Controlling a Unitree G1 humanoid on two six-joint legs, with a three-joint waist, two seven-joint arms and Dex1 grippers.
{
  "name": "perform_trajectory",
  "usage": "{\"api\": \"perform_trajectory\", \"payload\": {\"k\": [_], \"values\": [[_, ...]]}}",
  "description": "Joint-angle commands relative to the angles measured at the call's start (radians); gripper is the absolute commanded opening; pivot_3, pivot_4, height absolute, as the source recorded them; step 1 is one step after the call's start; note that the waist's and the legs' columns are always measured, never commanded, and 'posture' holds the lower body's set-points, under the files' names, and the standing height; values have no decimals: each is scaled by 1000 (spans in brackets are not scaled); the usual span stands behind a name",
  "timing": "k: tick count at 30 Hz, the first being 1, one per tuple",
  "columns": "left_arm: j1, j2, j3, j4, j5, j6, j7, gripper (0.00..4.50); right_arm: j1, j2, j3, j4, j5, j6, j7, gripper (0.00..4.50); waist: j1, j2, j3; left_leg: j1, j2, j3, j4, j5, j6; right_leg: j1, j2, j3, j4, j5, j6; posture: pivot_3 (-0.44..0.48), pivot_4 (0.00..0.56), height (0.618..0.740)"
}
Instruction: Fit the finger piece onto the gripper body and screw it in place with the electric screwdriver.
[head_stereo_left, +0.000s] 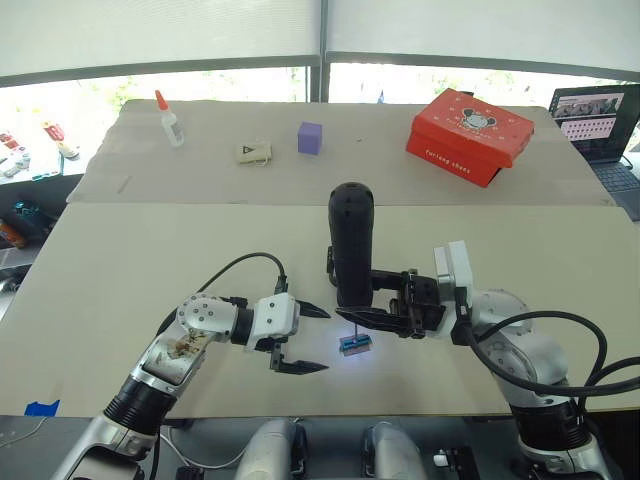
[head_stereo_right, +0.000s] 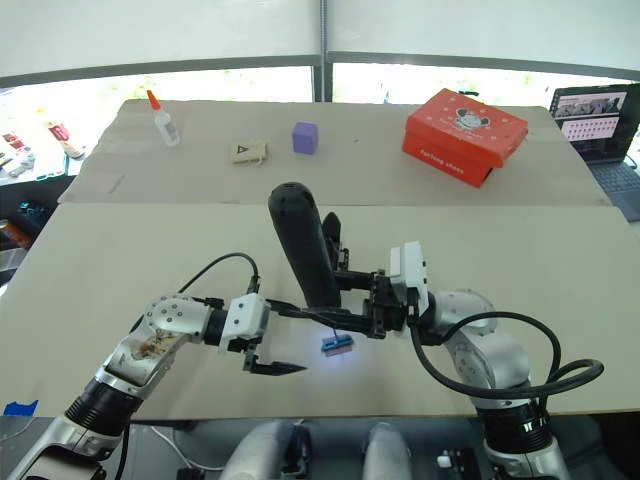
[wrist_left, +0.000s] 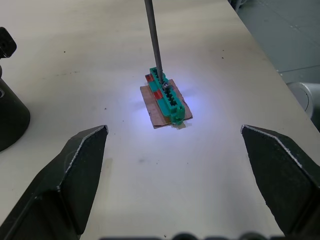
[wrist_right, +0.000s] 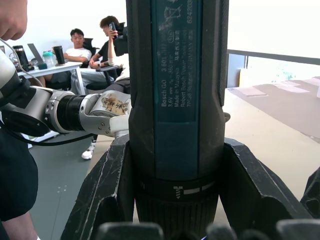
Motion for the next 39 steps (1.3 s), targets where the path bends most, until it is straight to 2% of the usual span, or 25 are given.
{"api": "perform_trajectory", "payload": {"k": [1, 39], "values": [[-11, -4, 16, -14, -18, 1, 5, 4500, -8, 0, -12, -51, 40, -8, -1, 1921, 0, 0, 0, 0, 0, 0, 0, 0, 0, 0, 0, 0, 0, 0, 0, 0, 150, 740], [-17, -13, 19, -14, -22, 17, 20, 4500, -12, 10, 8, -34, -10, -87, 19, 1921, 0, 0, 0, 0, 0, 0, 0, 0, 0, 0, 0, 0, 0, 0, 0, 0, 150, 740]]}}
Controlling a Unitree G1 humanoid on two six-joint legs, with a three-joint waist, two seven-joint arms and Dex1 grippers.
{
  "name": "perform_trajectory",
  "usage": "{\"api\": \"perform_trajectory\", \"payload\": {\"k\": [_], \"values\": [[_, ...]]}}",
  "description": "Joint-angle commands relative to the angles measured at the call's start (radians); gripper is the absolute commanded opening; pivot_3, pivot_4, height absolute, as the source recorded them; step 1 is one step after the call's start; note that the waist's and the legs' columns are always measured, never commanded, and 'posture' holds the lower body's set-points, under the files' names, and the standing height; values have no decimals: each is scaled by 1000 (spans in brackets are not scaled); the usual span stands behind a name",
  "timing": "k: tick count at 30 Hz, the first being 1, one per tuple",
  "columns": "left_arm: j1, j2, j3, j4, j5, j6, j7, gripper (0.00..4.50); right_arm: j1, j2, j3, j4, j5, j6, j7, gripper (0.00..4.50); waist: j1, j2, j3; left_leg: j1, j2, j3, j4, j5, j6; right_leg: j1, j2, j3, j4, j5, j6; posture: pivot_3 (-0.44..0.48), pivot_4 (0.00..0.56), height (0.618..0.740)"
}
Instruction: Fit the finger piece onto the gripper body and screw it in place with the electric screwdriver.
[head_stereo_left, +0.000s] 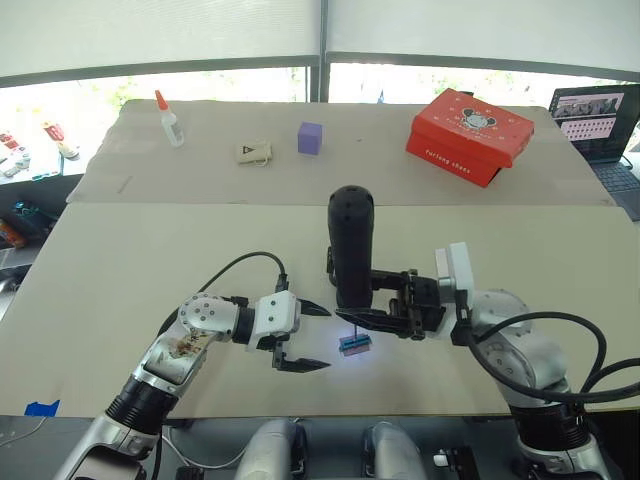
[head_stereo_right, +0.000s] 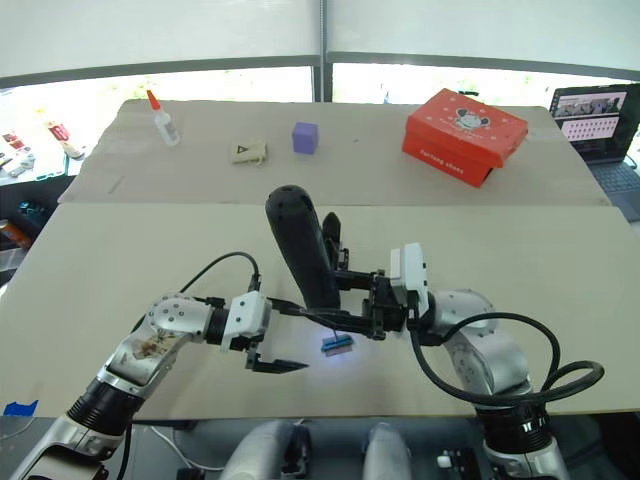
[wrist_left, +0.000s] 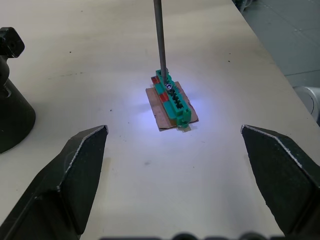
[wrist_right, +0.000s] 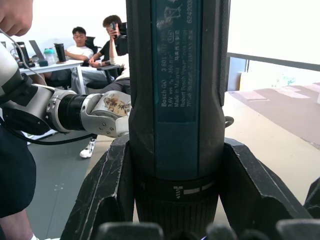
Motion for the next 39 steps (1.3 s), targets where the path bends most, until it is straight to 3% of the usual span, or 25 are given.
{"api": "perform_trajectory", "payload": {"k": [1, 39], "values": [[-14, -3, 19, -14, -21, 4, 3, 4500, -11, 6, -2, -34, 4, -53, 11, 1921, 0, 0, 0, 0, 0, 0, 0, 0, 0, 0, 0, 0, 0, 0, 0, 0, 150, 740], [-27, -3, 26, -9, -20, 23, 11, 4500, -22, 30, 34, 7, -31, -106, 8, 1921, 0, 0, 0, 0, 0, 0, 0, 0, 0, 0, 0, 0, 0, 0, 0, 0, 150, 740]]}}
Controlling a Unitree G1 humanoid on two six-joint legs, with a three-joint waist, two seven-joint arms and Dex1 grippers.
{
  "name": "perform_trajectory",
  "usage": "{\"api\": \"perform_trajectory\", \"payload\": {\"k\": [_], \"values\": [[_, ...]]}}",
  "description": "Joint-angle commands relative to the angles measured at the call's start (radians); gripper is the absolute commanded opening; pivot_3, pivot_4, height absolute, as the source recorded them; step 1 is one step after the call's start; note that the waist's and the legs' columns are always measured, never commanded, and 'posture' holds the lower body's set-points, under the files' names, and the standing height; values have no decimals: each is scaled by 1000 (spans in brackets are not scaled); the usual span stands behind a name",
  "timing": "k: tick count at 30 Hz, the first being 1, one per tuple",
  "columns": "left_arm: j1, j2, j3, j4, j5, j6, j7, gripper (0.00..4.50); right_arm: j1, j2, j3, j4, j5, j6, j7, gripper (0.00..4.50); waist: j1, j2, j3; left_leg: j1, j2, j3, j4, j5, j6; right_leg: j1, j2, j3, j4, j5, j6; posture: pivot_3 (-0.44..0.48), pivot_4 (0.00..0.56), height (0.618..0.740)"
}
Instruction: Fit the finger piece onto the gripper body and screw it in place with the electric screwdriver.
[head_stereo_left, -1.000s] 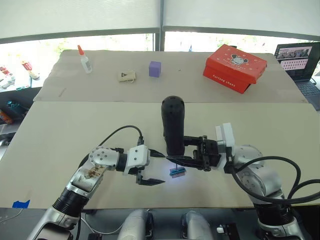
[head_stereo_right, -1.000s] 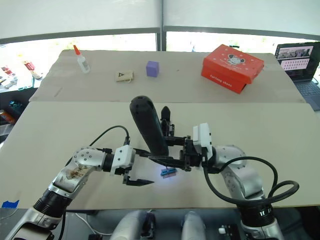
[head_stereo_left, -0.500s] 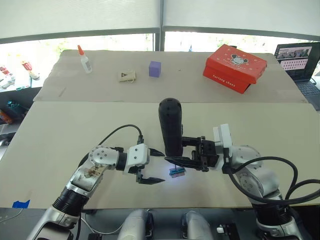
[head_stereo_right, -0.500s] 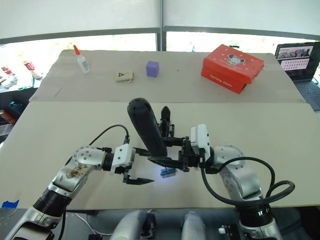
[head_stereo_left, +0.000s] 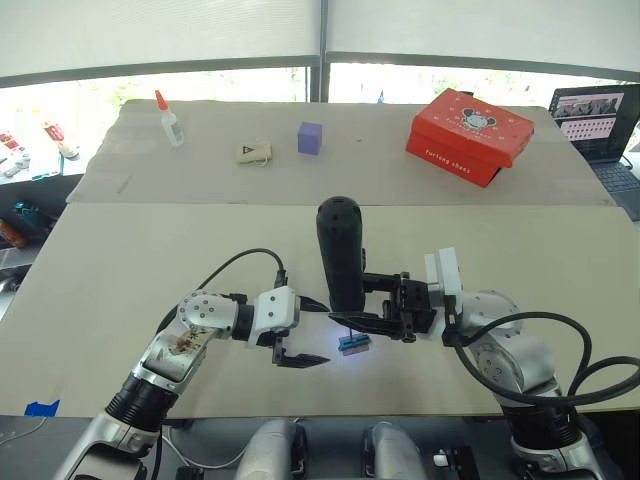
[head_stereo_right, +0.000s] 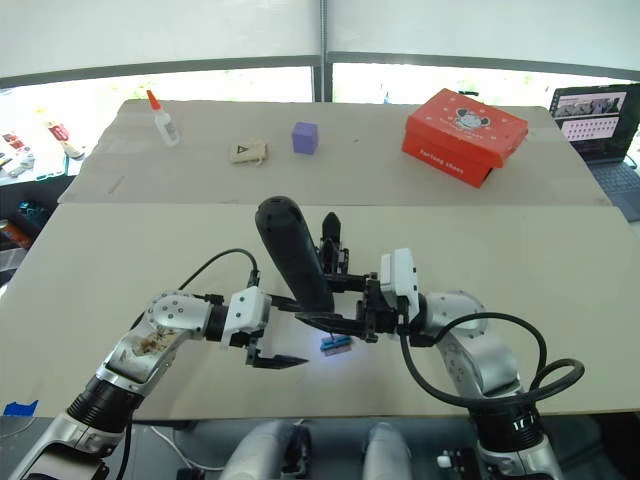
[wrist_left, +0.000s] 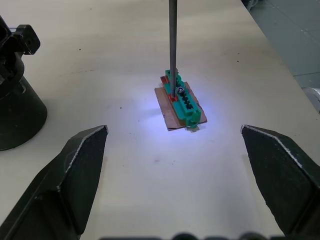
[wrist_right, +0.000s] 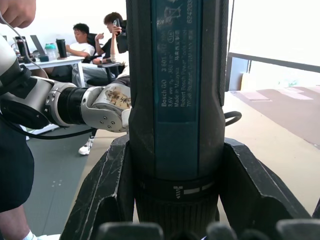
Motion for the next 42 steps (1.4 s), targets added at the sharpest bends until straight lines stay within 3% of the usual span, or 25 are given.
{"api": "perform_trajectory", "payload": {"k": [1, 7, 16, 42], "values": [[-16, -3, 18, -8, -20, -1, 1, 4500, -18, 14, -2, -24, 5, -44, 6, 1921, 0, 0, 0, 0, 0, 0, 0, 0, 0, 0, 0, 0, 0, 0, 0, 0, 150, 740], [-19, -2, 17, -6, -19, -1, -1, 4500, -28, 15, -11, -25, 15, -32, -4, 1921, 0, 0, 0, 0, 0, 0, 0, 0, 0, 0, 0, 0, 0, 0, 0, 0, 150, 740], [-3, 2, 10, -17, -30, -1, -17, 4500, -42, -36, -98, -107, 176, 157, -91, 1921, 2, 0, 0, 0, 0, 0, 0, 0, 0, 0, 0, 0, 0, 0, 0, 0, 150, 740], [-13, -58, -34, 19, -18, 15, 5, 4500, 11, -16, -69, -113, 141, 142, -120, 1921, 1, 0, 0, 0, 0, 0, 0, 0, 0, 1, 0, 0, 0, 0, 0, 0, 150, 740]]}}
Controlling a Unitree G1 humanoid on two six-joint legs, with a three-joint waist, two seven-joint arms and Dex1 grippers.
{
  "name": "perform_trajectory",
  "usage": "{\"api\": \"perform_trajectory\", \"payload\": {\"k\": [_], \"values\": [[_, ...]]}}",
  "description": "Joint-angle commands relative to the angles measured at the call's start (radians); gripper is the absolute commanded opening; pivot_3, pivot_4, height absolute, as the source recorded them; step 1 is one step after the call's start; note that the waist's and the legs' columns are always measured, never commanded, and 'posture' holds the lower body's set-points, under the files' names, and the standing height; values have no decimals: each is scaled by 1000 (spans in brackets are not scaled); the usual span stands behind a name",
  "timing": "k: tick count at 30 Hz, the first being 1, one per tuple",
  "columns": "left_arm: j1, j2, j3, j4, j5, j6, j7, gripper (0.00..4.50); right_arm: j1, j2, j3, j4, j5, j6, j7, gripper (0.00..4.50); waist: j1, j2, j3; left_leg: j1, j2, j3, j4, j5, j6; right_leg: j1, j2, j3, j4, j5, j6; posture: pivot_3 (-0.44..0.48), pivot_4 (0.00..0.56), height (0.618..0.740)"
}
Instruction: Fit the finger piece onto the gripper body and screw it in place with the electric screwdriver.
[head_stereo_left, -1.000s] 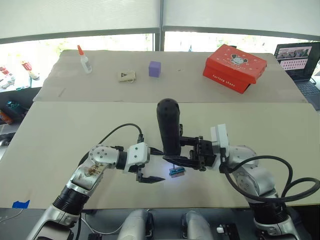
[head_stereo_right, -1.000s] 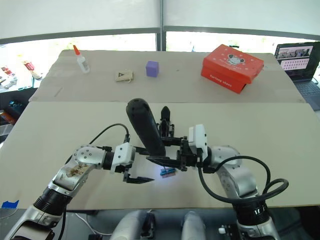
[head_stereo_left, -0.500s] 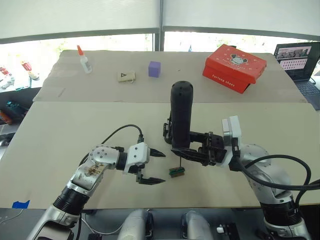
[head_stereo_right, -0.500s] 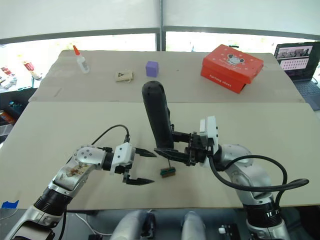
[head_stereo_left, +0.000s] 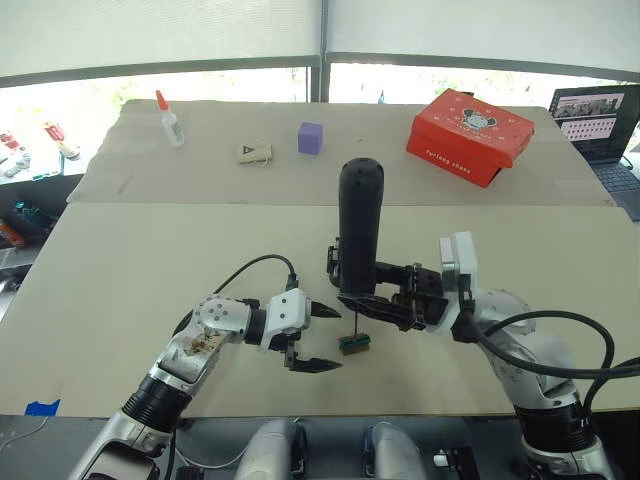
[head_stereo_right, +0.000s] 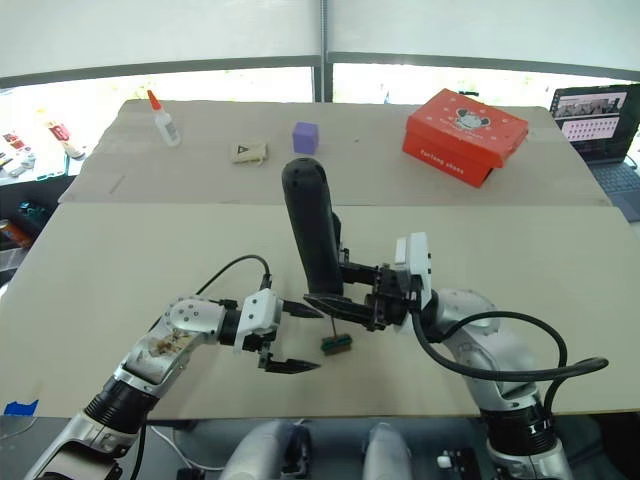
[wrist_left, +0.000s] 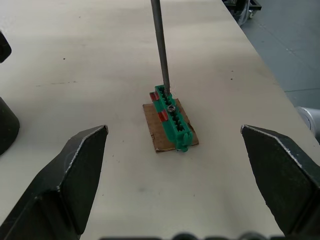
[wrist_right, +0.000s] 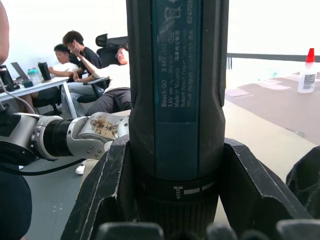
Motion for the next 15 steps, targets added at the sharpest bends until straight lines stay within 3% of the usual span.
{"api": "perform_trajectory", "payload": {"k": [1, 15], "values": [[-6, 4, 3, -16, -2, -6, -3, 4500, 4, 10, -8, -49, 12, -28, 0, 1921, 0, 0, 0, 0, 0, 0, 0, 0, 0, 0, 0, 0, 0, 0, 0, 0, 150, 740], [-12, 12, 12, -17, -8, -1, -5, 4500, 0, 16, -6, -37, -8, -46, 8, 1921, 0, 0, 0, 0, 0, 0, 0, 0, 0, 0, 0, 0, 0, 0, 0, 0, 150, 740]]}}
